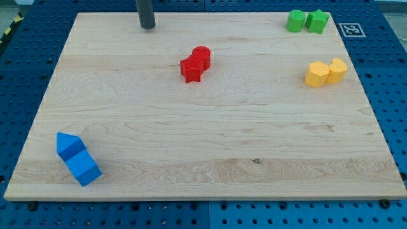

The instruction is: Move your arm towards center left

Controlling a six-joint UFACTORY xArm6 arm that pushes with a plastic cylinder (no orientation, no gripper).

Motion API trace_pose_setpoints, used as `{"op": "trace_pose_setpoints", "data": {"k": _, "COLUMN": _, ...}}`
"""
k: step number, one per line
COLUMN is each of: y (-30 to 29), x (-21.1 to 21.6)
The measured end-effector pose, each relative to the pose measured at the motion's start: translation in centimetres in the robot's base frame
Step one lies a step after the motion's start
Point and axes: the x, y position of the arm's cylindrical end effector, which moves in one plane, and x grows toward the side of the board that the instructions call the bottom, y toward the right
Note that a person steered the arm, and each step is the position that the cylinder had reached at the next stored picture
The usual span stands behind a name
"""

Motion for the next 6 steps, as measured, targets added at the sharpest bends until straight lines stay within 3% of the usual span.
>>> {"op": "trace_pose_setpoints", "data": {"k": 4, "y": 0.5, "x": 0.9}}
{"op": "trace_pose_setpoints", "data": {"k": 6, "y": -4.8, "x": 9.2}}
